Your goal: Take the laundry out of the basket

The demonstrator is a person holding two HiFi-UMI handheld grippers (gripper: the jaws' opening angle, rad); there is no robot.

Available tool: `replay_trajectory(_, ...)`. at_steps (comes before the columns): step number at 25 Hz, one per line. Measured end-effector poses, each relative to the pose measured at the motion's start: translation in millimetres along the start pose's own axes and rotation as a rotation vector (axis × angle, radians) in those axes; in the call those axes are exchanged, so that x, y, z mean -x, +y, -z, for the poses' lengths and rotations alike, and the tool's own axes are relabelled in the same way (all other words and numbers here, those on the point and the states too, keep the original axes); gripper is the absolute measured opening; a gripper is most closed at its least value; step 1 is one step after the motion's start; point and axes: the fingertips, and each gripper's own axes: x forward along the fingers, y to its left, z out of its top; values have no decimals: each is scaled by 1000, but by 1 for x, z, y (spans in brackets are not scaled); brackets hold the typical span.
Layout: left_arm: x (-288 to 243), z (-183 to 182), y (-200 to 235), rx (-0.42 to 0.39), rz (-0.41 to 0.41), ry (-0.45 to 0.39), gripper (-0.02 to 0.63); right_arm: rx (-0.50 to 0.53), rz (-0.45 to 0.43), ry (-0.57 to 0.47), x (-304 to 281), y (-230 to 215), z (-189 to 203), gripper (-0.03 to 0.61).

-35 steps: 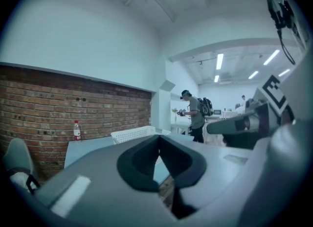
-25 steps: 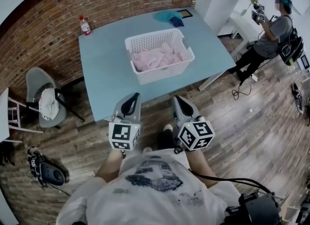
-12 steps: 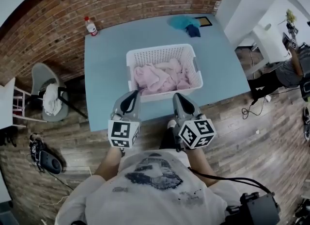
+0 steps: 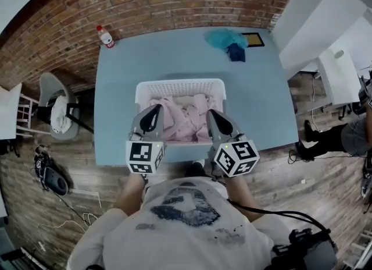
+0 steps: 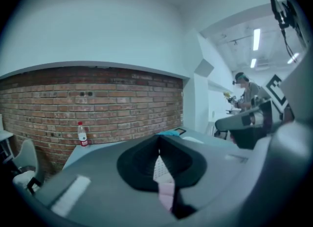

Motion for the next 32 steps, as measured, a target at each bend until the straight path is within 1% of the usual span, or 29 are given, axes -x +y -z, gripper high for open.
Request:
replay_trajectory(6,-29,3,8,16,-68,32,-8,4,-51,48,-23,-38,-7,-3)
replay_trajectory(9,-33,11,16,41,-96,58,-8,6,-74,60,-35,-43,-8,-3)
replay_trajectory(13,-42,13,24,36,-102,71,-8,14,-96,64,-51,-41,-11,-3)
replay_trajectory(17,-51,15,30,23,-66,77,-9,14,-86,69,-64,-40,-10,-3)
replay_trajectory(20,-59,20,32,30,-2,99,-8,12,-58,62,-71,-41,-13,-3)
replay_trajectory(25,-74,24,25,11,101,120,-8,12,0,60,-73,-52,-17,-3)
replay_trajectory(32,-93,25,11,4,163,126,-8,6,53,51,-69,-62,-20,-3)
